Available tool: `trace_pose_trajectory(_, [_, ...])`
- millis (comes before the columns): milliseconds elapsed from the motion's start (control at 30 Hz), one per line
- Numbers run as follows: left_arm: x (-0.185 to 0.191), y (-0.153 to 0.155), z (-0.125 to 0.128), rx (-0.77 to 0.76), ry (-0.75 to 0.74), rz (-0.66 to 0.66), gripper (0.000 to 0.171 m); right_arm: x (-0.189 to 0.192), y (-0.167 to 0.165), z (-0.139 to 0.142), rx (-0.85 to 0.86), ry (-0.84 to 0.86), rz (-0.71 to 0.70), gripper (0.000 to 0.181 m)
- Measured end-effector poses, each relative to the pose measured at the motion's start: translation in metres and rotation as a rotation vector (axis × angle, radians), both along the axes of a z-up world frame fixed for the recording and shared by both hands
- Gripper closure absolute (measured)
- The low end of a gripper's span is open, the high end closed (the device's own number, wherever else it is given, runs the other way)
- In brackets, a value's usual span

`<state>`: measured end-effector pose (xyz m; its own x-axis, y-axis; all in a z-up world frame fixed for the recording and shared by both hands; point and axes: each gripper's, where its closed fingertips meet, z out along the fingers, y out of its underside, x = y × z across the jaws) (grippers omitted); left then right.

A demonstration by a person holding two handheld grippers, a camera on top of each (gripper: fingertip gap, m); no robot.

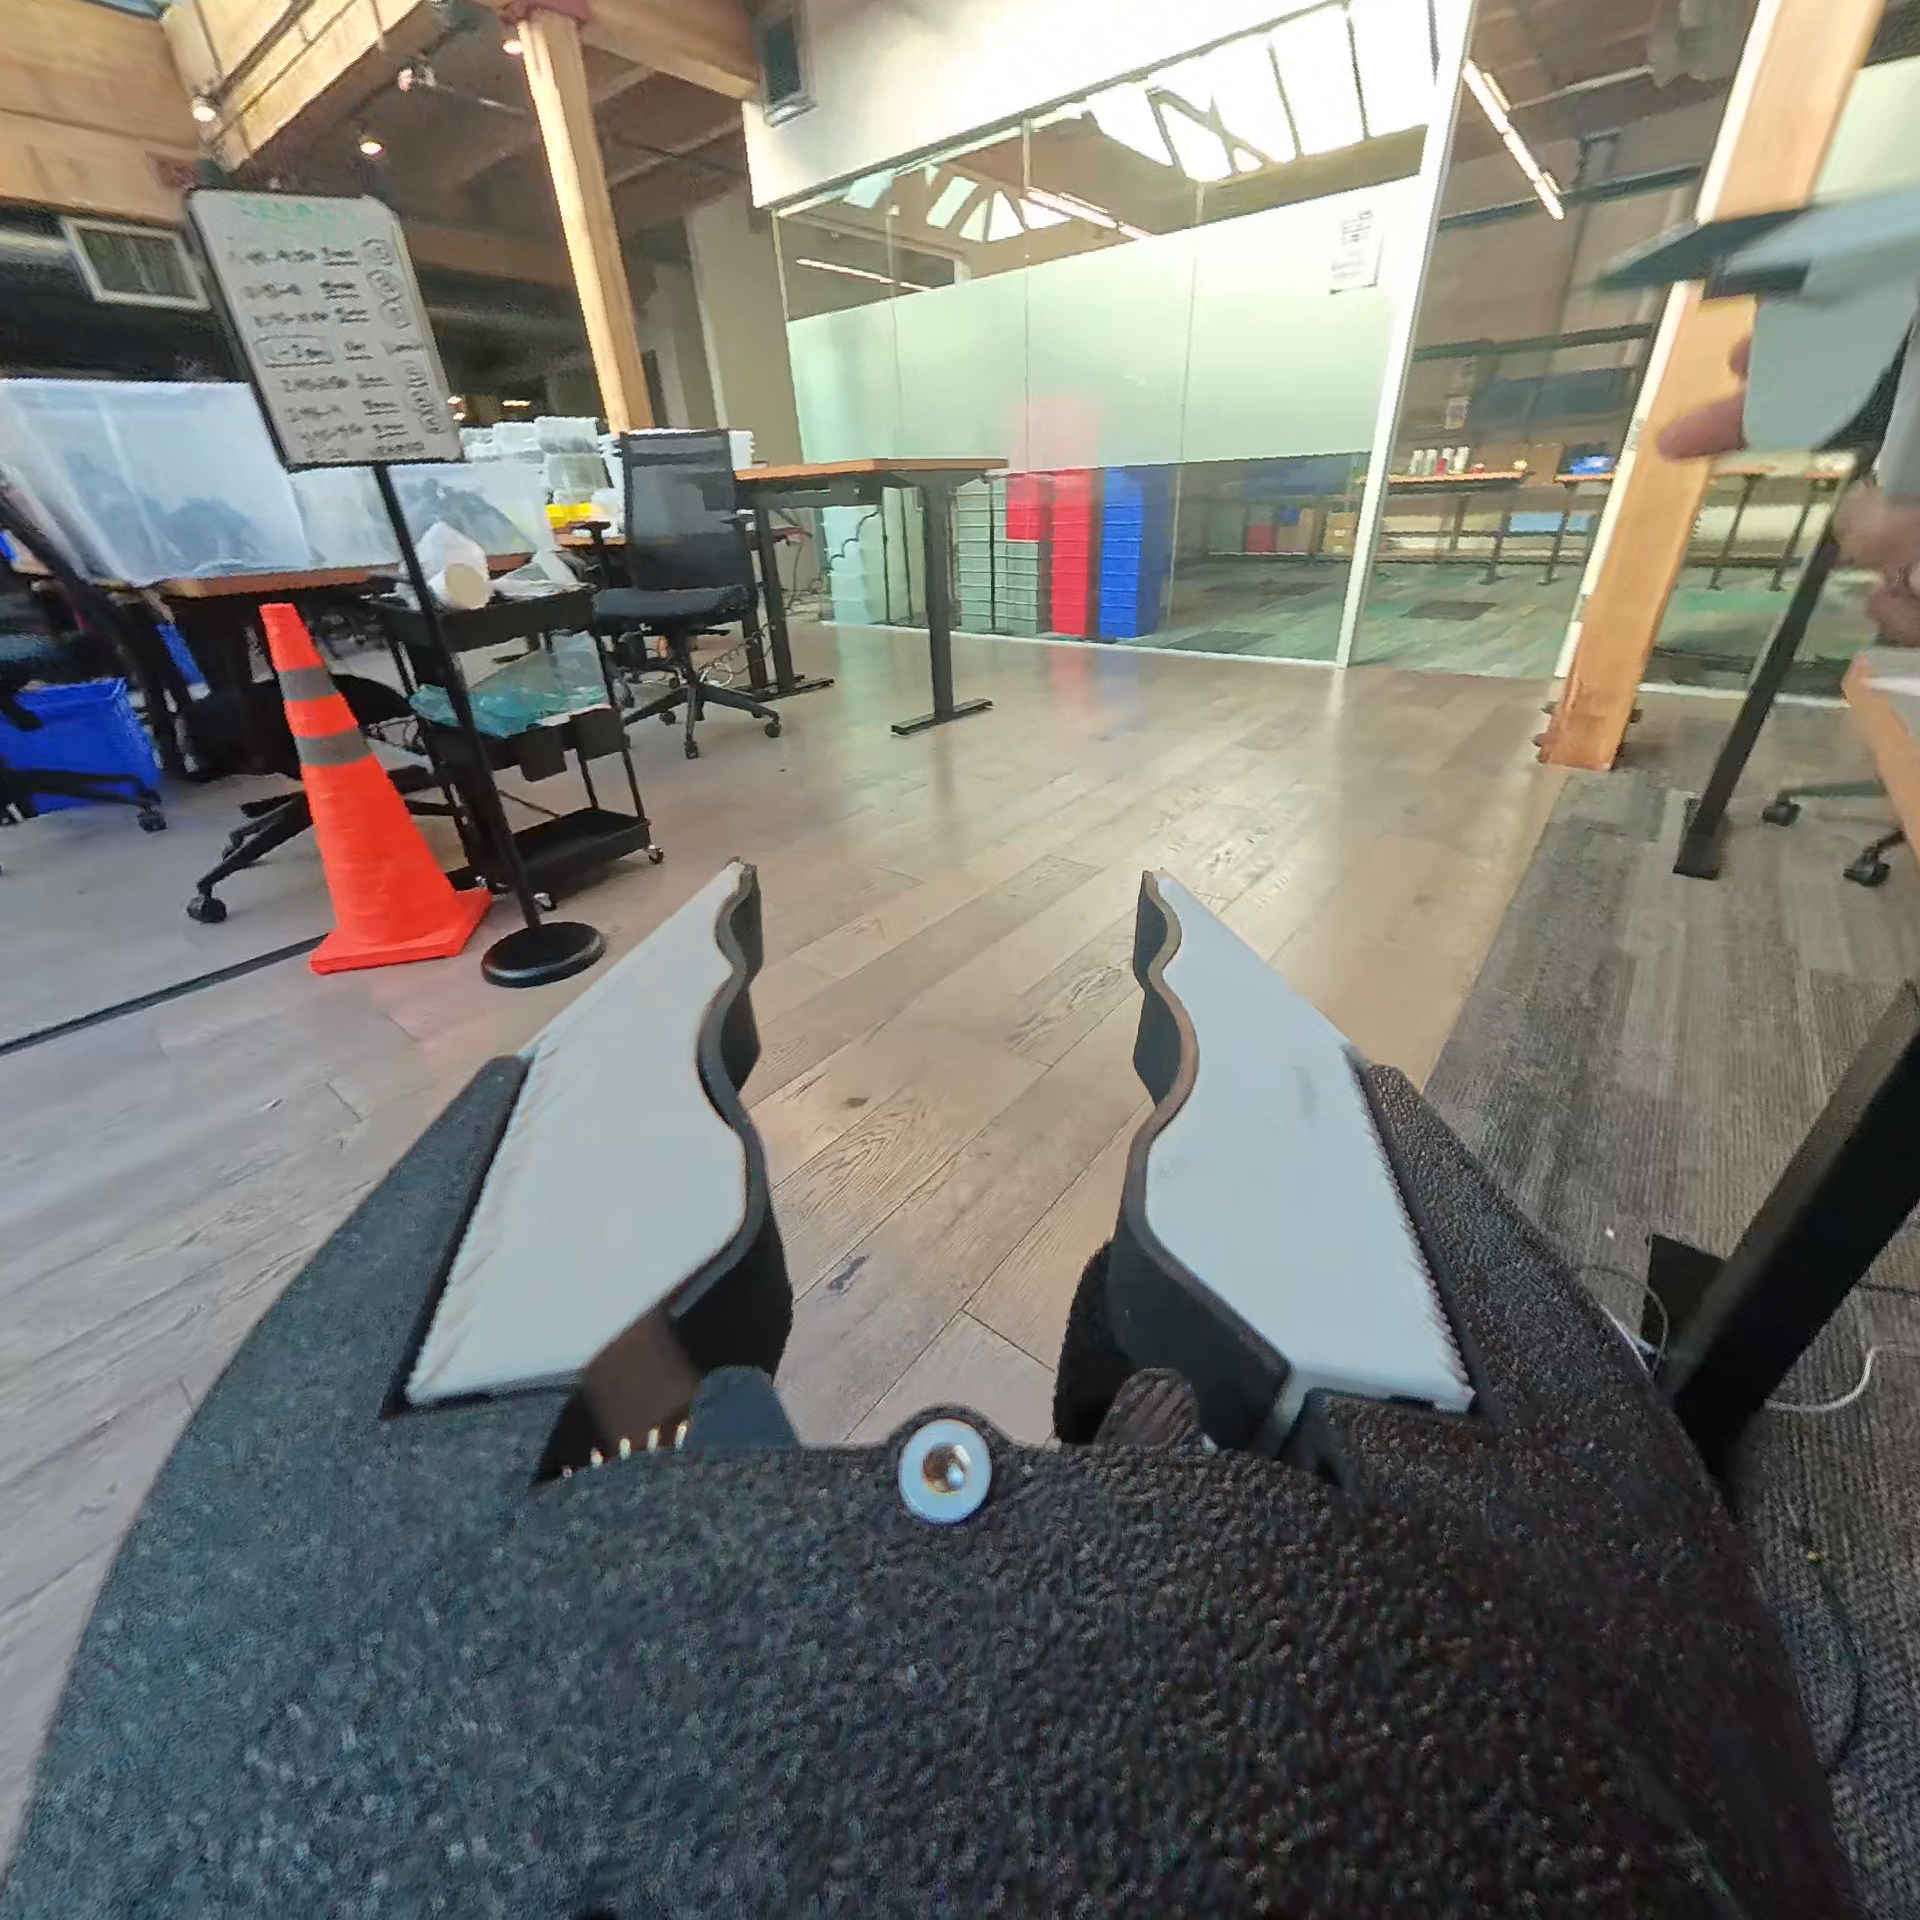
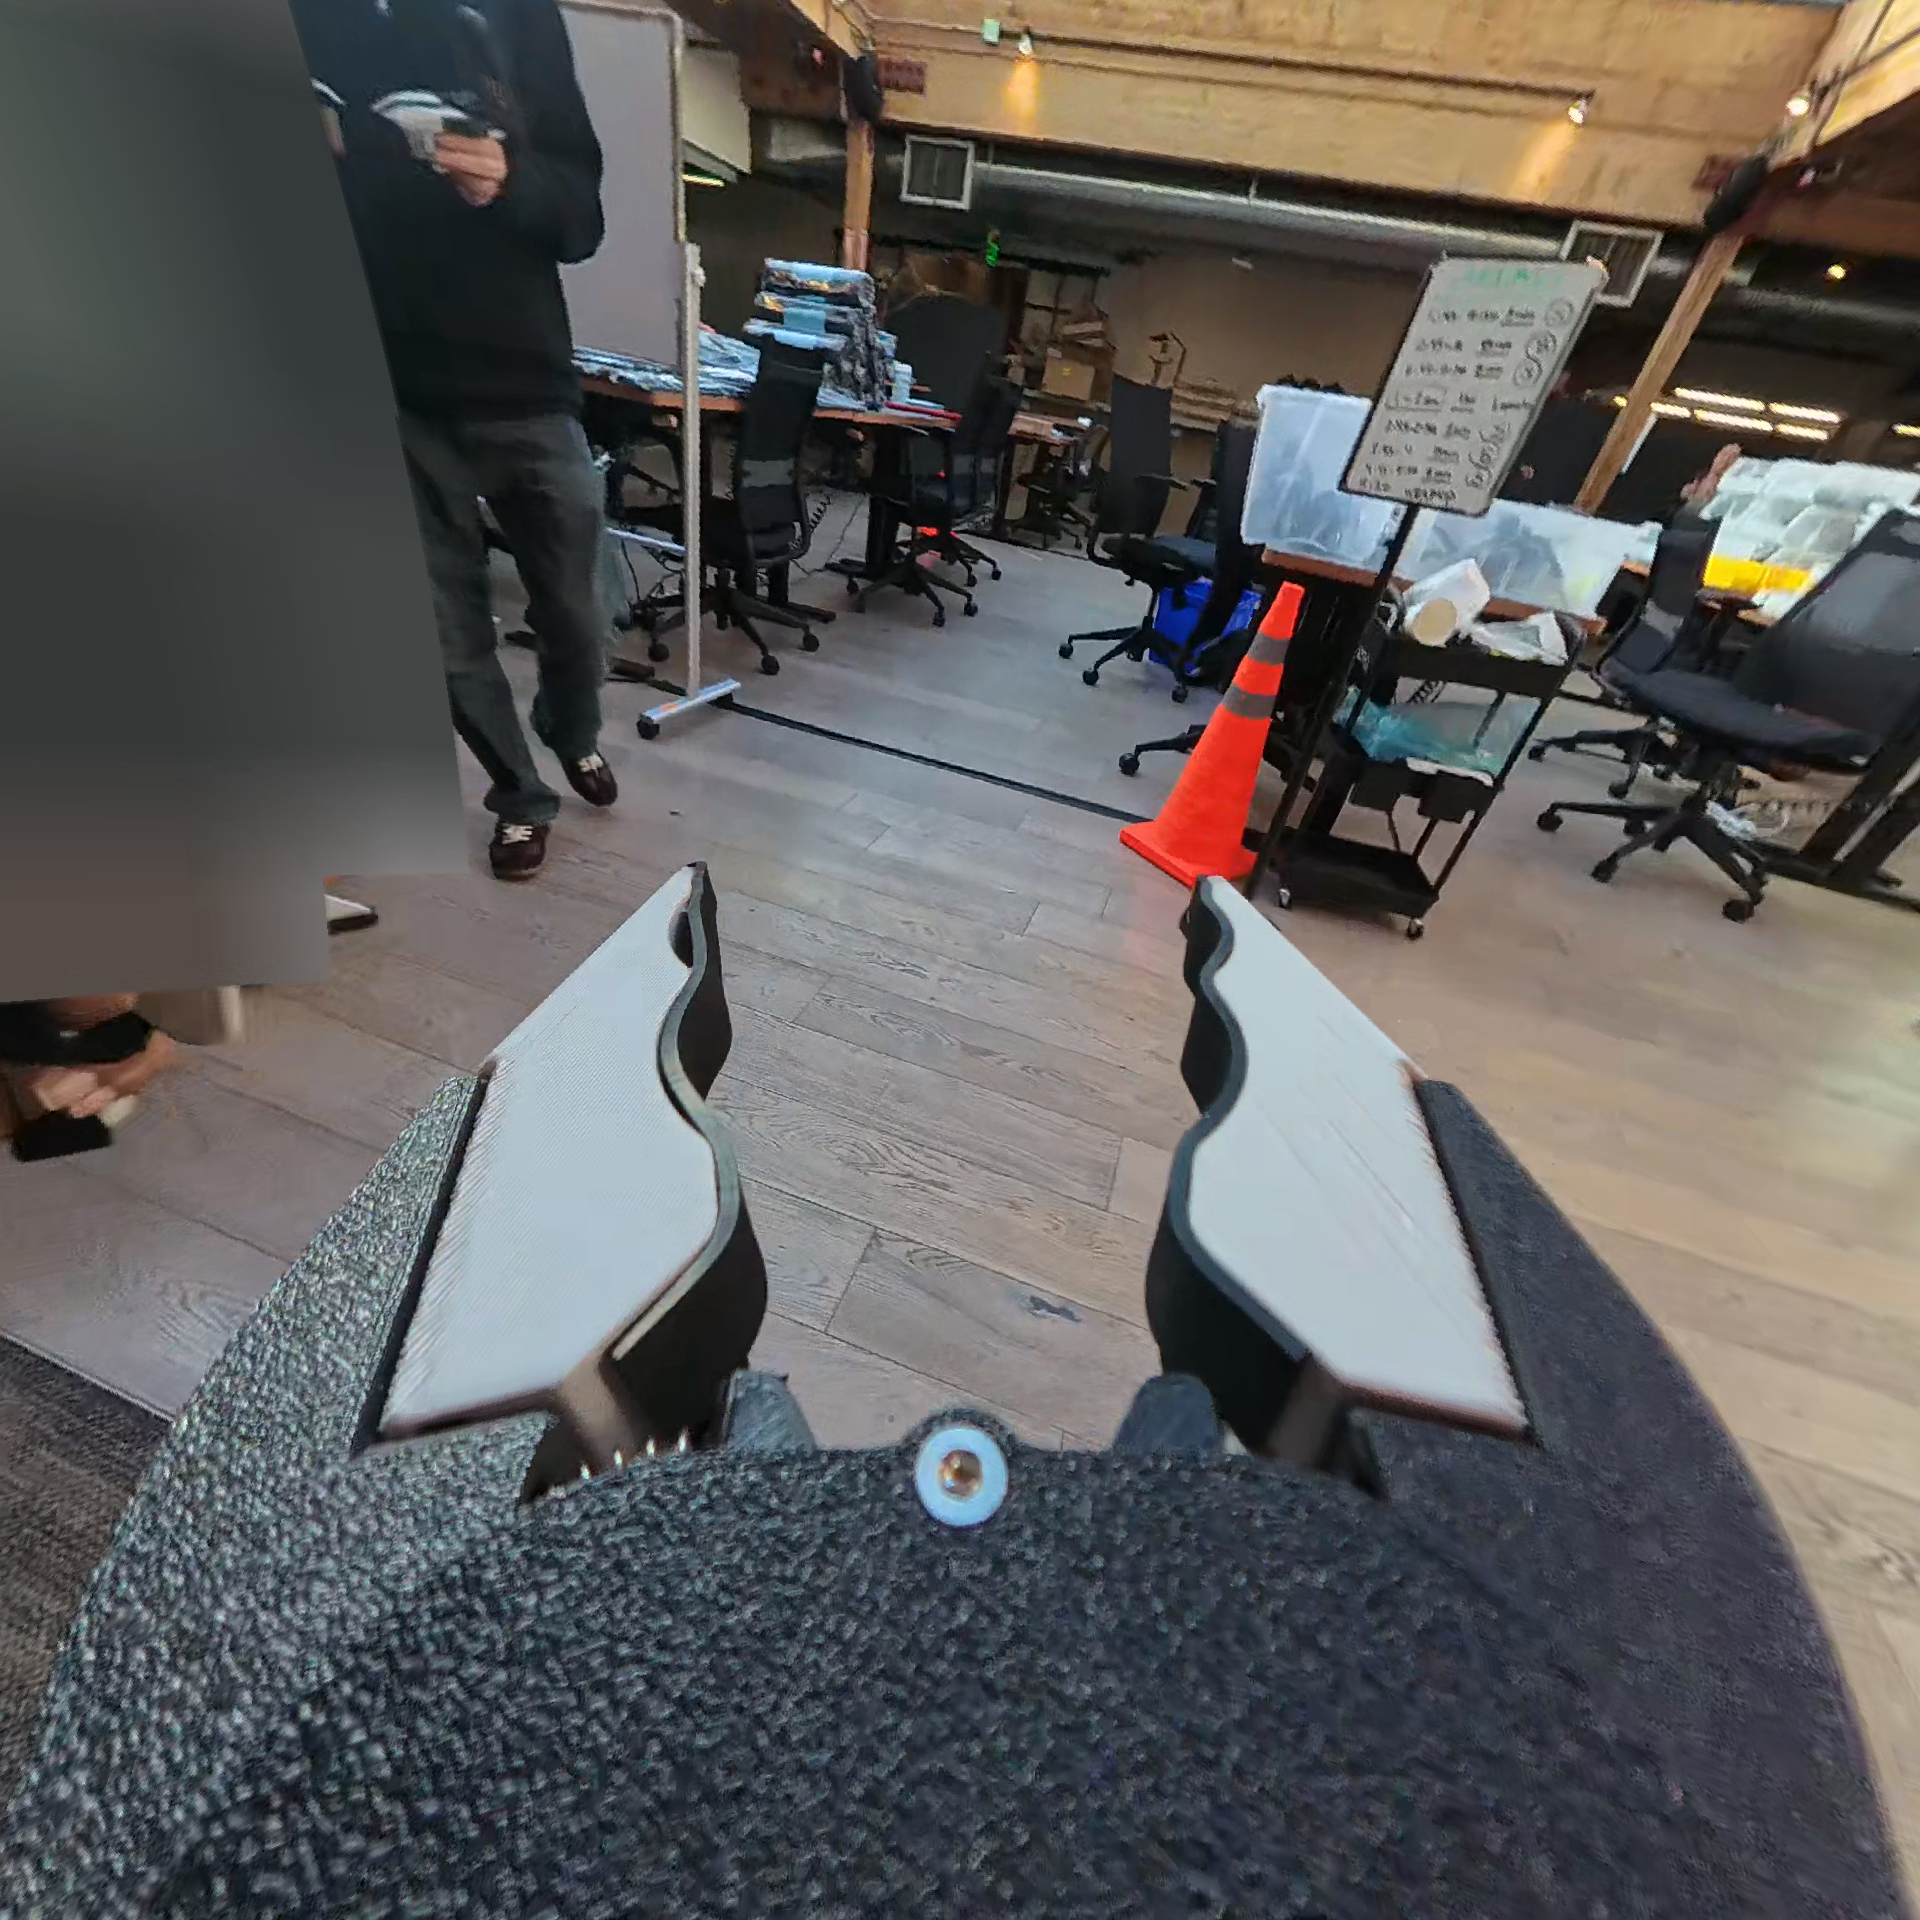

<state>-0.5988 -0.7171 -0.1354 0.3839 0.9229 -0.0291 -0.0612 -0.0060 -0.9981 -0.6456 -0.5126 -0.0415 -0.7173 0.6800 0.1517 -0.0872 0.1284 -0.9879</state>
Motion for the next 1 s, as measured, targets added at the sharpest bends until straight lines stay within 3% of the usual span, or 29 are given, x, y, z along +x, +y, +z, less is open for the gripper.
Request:
trace_pose_trajectory(67, [-0.001, -0.023, 0.029, 0.046, -0.06, 0.043, 0.1, -0.013, 0.001, 0.011, 0.018, -0.029, -0.098, 0.093])
trace_pose_trajectory(133, [0.005, -0.038, 0.059, 0.057, -0.139, 0.048, 0.096, -0.019, 0.009, 0.021, 0.011, -0.166, -0.185, 0.093])
trace_pose_trajectory(233, [0.015, -0.049, 0.103, 0.021, -0.268, 0.018, 0.092, -0.018, 0.04, 0.046, 0.067, -0.301, -0.35, 0.092])
trace_pose_trajectory(333, [0.016, -0.042, 0.17, 0.023, -0.368, -0.058, 0.089, -0.015, 0.073, 0.089, 0.011, -0.391, -0.502, 0.092])
trace_pose_trajectory(433, [0.0, -0.026, 0.242, 0.017, -0.376, -0.121, 0.089, -0.026, 0.097, 0.133, -0.071, -0.378, -0.611, 0.092])
trace_pose_trajectory(567, [-0.053, 0.003, 0.286, 0.01, -0.386, -0.152, 0.089, -0.064, 0.133, 0.165, -0.171, -0.324, -0.709, 0.092])
trace_pose_trajectory(667, [-0.117, 0.041, 0.292, 0.064, -0.421, -0.178, 0.09, -0.098, 0.183, 0.165, -0.21, -0.26, -0.789, 0.095])
trace_pose_trajectory(800, [-0.228, 0.117, 0.316, -0.055, -0.31, -0.208, 0.095, -0.17, 0.254, 0.144, -0.235, -0.182, -0.879, 0.096])
trace_pose_trajectory(867, [-0.288, 0.17, 0.334, -0.12, -0.245, -0.259, 0.096, -0.215, 0.29, 0.149, -0.223, -0.137, -0.913, 0.096])
trace_pose_trajectory(1000, [-0.394, 0.313, 0.377, -0.119, -0.173, -0.477, 0.093, -0.27, 0.376, 0.199, -0.194, -0.032, -0.991, 0.097])
